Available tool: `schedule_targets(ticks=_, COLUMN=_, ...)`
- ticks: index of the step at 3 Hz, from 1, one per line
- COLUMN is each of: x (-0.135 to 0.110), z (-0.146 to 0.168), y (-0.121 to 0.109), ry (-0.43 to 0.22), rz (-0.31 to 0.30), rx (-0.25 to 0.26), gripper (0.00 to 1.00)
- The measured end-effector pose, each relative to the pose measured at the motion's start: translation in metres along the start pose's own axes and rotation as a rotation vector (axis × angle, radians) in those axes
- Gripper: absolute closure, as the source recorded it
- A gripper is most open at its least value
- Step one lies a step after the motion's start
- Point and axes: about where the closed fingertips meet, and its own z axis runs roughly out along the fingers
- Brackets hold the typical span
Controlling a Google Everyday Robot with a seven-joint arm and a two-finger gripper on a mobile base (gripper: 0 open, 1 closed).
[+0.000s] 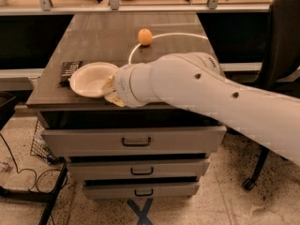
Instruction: Move paper bowl near rxbar chocolate
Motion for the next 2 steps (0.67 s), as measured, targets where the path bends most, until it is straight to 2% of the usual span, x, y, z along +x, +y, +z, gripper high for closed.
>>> schedule_targets(ticks=1, x=-0.0018, z=-0.0002, y=-0.0009, ry=0.000, rz=-0.004, rx=0.000, gripper=0.08)
schedule_targets(ticks=2, x=-0.0031, z=-0.0004, y=-0.0016, ry=-0.001, rz=-0.006, rx=0.000, gripper=0.00)
